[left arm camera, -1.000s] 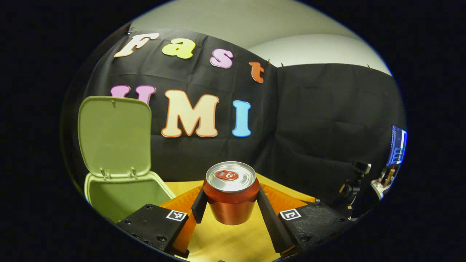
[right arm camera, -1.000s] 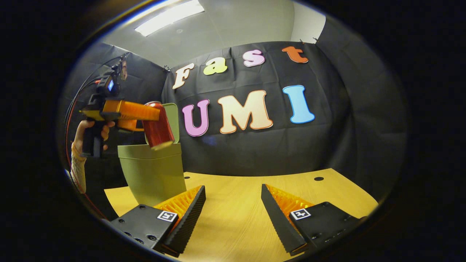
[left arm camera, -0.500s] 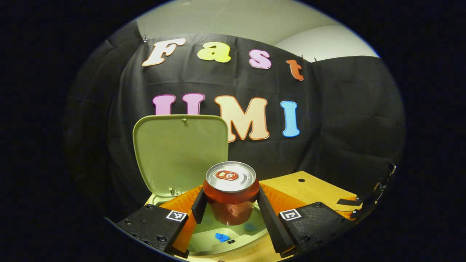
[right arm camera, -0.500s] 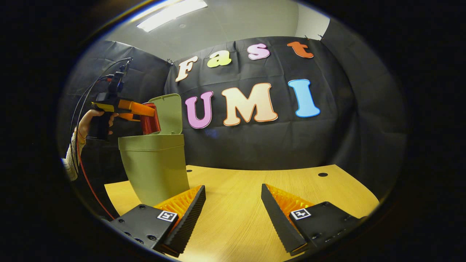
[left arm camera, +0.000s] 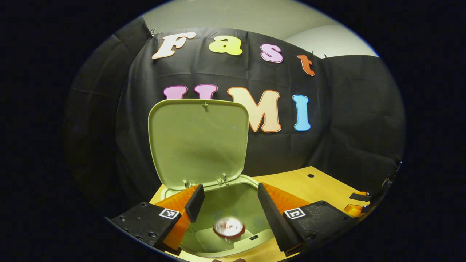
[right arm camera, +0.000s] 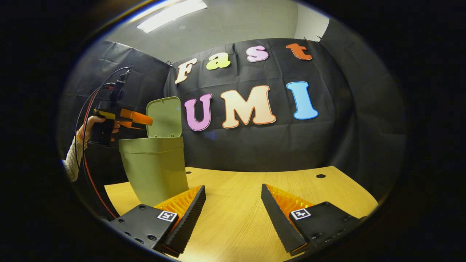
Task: Press the lid of the desktop garbage bin to open it, pick up the crumpled paper on the desktop and throw it into the bin, then pick up the pop can on the desktop and drop it into the bin, and finally close the garbage bin lid.
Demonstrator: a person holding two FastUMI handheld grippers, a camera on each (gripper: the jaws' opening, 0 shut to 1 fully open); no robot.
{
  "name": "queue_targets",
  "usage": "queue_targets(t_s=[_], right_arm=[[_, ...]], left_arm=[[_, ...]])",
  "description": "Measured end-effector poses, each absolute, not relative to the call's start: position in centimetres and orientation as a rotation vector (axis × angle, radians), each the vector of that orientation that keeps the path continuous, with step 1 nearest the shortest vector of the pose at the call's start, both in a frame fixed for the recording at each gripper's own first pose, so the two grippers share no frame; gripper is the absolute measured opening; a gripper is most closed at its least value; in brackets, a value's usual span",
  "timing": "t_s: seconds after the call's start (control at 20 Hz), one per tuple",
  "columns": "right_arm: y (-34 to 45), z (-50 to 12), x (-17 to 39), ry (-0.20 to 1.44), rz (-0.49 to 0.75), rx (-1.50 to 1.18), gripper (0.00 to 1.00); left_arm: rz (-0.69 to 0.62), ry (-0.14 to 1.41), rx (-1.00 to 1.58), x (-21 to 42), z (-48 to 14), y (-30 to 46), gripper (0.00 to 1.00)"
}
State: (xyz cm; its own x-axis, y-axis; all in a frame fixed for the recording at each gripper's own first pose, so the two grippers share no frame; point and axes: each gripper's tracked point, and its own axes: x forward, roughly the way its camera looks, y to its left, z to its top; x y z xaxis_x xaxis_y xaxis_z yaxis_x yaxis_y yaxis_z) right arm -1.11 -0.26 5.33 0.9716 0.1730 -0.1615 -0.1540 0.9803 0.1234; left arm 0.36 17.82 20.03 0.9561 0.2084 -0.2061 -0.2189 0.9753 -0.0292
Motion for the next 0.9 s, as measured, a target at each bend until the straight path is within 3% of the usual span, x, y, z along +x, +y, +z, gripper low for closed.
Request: queue_targets(t_s=[0.45,0.65,0.9], right_arm=[[-0.5,5.6,-1.2,0.164,0.153,0.099,0.96],[-0.2,5.8,-1.2,0.163,0.154,0.105,0.96],[0.5,5.8,-1.3,0.158,0.168,0.085,0.96]], left_arm=[[0.244,0.096,0.035,2.9,29.1,16.7,0.87],[0.313,0.032,0.023,4.4,33.5,19.0,0.89],[0.424,0.057,0.031,6.8,34.6,23.1,0.87]])
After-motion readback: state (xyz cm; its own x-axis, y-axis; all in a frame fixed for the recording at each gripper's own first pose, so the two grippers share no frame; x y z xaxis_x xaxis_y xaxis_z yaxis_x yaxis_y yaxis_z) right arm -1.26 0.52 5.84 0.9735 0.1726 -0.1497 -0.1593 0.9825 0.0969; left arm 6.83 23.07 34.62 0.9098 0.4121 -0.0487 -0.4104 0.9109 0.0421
